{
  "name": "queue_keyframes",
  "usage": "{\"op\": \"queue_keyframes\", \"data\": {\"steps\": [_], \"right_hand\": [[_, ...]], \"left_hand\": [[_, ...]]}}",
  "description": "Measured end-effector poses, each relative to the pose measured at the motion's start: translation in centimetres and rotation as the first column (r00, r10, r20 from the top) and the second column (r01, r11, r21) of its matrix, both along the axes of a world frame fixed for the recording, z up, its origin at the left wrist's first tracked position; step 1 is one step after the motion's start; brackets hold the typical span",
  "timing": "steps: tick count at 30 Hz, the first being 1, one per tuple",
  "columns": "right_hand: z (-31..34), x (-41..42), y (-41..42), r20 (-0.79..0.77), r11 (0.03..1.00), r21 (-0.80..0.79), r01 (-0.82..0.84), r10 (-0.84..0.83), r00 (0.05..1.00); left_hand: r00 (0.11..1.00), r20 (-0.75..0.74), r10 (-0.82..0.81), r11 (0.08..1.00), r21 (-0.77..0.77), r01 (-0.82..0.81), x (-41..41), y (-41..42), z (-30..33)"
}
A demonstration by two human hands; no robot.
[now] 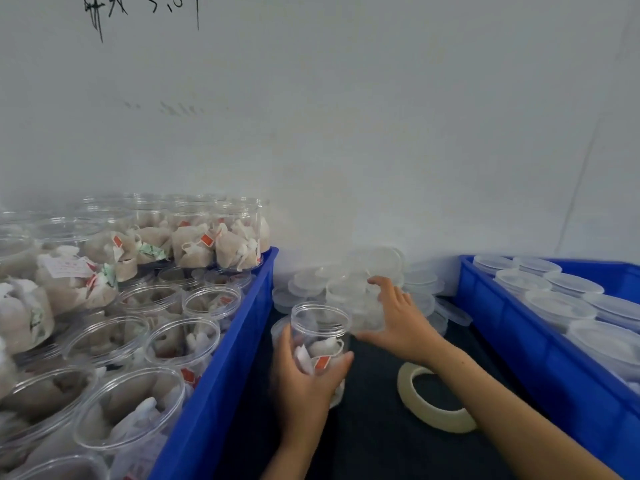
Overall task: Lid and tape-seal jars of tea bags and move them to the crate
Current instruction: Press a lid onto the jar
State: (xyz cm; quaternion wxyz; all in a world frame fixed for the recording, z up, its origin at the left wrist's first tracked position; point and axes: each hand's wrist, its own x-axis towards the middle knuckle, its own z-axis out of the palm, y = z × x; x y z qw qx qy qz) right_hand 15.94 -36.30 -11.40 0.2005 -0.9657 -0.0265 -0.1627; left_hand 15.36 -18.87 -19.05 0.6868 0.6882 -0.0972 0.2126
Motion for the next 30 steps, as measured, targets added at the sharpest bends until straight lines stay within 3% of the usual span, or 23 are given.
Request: {"op": "queue_keyframes", "data": {"steps": [6,10,14,16,19,23,25,30], "right_hand": [[-3.4,-6.3,-1.2,-0.055,0.997,0.075,0.001,0.003,0.998],[-4.4,-7.8,-1.6,-0.016,0.966,0.255,-0.039,0.045,0.999],[-4.5,-8.9,-2.0,0.015,0.915,0.388,-0.112,0.115,0.993],[-4.2,-9.4,-2.4,0.011,0.832,0.537,-0.141,0.16,0.987],[-3.8,-10.1,-3.0,0.041,0.597,0.783,-0.178,0.236,0.971],[-3.7,-10.4,-2.7,0.157,0.35,0.909,-0.226,0.215,0.964],[-3.8,-10.3,-2.2,0.184,0.347,0.907,-0.237,0.178,0.967],[-4.2,-10.1,-0.9,0.206,0.495,0.832,-0.253,0.147,0.967]], "left_hand": [[0.998,0.064,0.002,0.959,0.281,-0.02,-1.6,-0.2,0.8],[0.992,0.101,-0.079,0.882,0.47,0.022,-2.4,-0.5,1.1],[0.981,0.156,-0.114,0.836,0.549,0.01,-2.4,-0.2,1.2],[0.98,0.159,-0.123,0.842,0.539,0.018,-2.4,0.0,1.3],[0.977,0.146,-0.152,0.845,0.533,0.052,-2.4,0.0,1.5],[0.959,0.154,-0.236,0.797,0.595,0.101,-3.1,-0.5,1.7],[0.942,0.174,-0.286,0.757,0.644,0.111,-3.4,-0.8,1.7],[0.917,0.153,-0.369,0.703,0.691,0.168,-3.3,-1.0,1.9]]}}
